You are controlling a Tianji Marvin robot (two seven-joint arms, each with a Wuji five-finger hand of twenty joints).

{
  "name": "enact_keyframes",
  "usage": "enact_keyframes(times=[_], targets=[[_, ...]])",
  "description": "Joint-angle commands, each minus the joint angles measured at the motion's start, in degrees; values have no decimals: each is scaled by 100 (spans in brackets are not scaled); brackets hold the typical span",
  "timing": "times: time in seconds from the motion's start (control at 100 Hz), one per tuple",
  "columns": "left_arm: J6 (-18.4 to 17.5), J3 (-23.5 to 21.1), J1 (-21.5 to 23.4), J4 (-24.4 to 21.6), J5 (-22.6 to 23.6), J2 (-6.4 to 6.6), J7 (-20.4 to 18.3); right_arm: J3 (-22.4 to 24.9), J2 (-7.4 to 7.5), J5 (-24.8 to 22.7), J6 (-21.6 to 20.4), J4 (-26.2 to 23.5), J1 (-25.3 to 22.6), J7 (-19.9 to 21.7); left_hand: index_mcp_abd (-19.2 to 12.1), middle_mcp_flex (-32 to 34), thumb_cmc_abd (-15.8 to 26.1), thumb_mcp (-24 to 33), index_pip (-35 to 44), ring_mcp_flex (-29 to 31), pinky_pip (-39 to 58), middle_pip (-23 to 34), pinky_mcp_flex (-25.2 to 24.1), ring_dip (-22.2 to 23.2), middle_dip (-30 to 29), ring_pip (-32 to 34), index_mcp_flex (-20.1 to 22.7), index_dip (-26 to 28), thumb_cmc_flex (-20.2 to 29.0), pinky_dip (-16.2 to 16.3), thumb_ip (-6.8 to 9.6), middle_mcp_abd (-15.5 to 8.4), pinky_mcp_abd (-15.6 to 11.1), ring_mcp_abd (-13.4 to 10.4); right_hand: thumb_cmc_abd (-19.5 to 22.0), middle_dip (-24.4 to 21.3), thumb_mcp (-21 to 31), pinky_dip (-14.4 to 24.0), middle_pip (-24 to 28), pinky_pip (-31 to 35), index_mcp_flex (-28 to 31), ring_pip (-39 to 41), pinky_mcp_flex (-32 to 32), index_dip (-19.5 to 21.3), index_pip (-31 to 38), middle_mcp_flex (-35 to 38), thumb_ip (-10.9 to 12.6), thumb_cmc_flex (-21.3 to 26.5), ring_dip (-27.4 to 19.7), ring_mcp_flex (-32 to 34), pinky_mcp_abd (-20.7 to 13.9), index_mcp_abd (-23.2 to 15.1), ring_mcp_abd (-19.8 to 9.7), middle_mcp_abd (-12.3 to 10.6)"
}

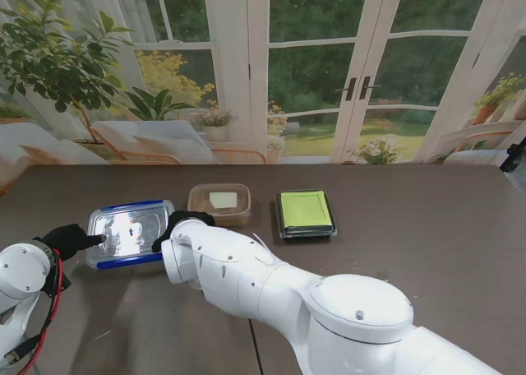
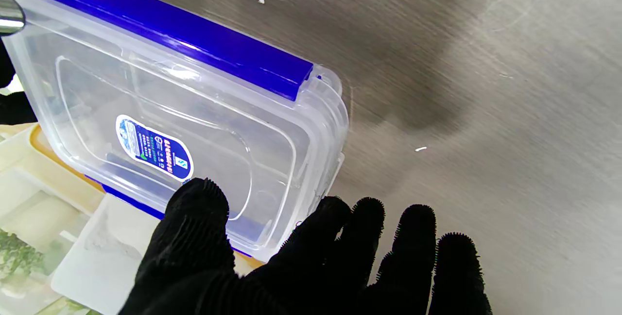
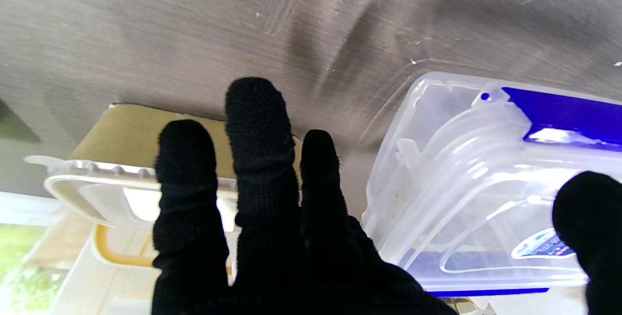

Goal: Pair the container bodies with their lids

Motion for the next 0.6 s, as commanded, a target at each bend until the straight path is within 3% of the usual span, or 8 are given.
enact_keyframes(times=[0.0, 0.14, 0.25, 0.39, 0.59], targets=[[-2, -23, 67, -74, 25, 4, -155, -7, -57, -26, -43, -99, 2, 125, -583, 58, 234, -6, 49, -26, -69, 41, -17, -30, -21, -68, -77, 40, 92, 16, 51, -64, -96, 37, -137, -78, -223, 177, 130, -118, -189, 102, -669, 39, 251, -287, 112, -321, 90, -148, 239, -283, -25, 133], [44, -63, 122, -112, 53, 8, -185, -19, -54, -144, -45, -91, 68, 263, -575, 34, 233, -8, 45, -40, -92, 30, -30, -80, -32, -121, -84, 29, 70, -15, 48, -77, -82, 31, -134, -93, -148, 221, 157, -258, -363, 34, -856, 455, 1363, -921, 123, -465, 93, -483, 239, -315, -82, 169], [63, -69, 148, -147, 94, 20, -246, -2, -47, -260, -94, -60, 90, 267, -583, 11, 232, -6, 43, -55, -117, 19, -47, -125, -47, -168, -94, 24, 61, -47, 48, -94, -85, 11, -45, -89, -172, 308, 152, -413, -444, -182, -1150, 1305, 2286, -1483, 132, -453, 58, -1085, 126, -620, -64, 117], [16, -59, 168, -134, 90, 11, -206, 142, -32, -347, -284, 30, 49, 98, -627, -30, 218, -4, 36, -81, -146, -7, -58, -188, -81, -228, -122, 18, 59, -91, 48, -101, -88, -4, 88, -31, -320, 338, 126, -521, -482, -363, -1372, 1549, 2113, -1791, 158, -329, 15, -1543, 67, -983, 23, 44], [-31, -29, 228, -148, 125, 5, -174, 535, 45, -548, -772, 112, -114, -433, -654, -93, 208, -3, 37, -115, -170, -44, -77, -271, -160, -291, -147, 16, 47, -145, 49, -129, -106, -28, -39, -338, -347, 288, -414, -886, -440, -2140, -1714, 2016, 2118, -2013, 140, -141, -797, -2296, 142, -1708, 423, -19]])
